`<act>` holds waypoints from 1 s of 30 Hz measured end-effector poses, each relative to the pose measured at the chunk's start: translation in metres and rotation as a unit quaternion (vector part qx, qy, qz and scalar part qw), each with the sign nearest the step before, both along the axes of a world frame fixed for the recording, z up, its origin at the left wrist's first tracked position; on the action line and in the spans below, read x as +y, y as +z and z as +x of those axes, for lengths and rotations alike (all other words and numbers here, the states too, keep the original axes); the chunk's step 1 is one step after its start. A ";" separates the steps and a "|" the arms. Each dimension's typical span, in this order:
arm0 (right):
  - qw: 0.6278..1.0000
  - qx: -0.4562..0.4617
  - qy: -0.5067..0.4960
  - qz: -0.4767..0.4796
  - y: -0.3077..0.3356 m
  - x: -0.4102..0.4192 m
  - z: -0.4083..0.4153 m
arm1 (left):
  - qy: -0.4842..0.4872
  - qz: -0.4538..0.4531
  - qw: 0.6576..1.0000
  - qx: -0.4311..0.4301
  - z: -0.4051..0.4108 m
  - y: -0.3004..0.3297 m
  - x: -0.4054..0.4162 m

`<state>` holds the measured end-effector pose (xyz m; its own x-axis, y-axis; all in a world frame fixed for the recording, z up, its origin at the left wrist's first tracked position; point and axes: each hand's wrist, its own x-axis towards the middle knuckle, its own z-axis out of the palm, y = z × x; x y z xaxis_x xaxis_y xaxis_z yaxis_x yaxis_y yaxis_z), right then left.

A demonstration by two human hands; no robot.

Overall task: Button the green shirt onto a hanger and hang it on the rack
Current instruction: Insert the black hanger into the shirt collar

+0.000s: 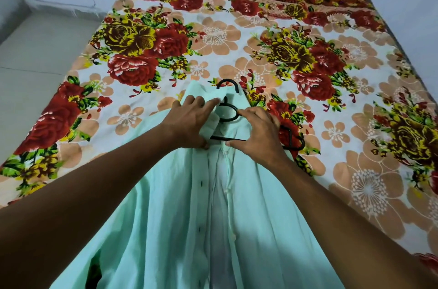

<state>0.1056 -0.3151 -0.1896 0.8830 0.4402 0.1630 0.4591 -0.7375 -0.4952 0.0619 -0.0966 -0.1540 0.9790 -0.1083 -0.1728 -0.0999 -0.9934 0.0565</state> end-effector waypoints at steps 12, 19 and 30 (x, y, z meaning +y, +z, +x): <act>0.980 -0.186 -0.073 -0.005 -0.005 0.025 -0.054 | 0.020 -0.087 0.996 -0.008 0.021 -0.002 0.008; 0.979 0.002 -0.197 -0.047 -0.008 0.054 -0.034 | 0.059 -0.220 0.971 -0.071 0.029 0.013 0.020; 0.990 0.112 -0.079 -0.013 0.000 0.035 -0.016 | 0.058 -0.235 0.967 -0.082 0.020 -0.003 0.028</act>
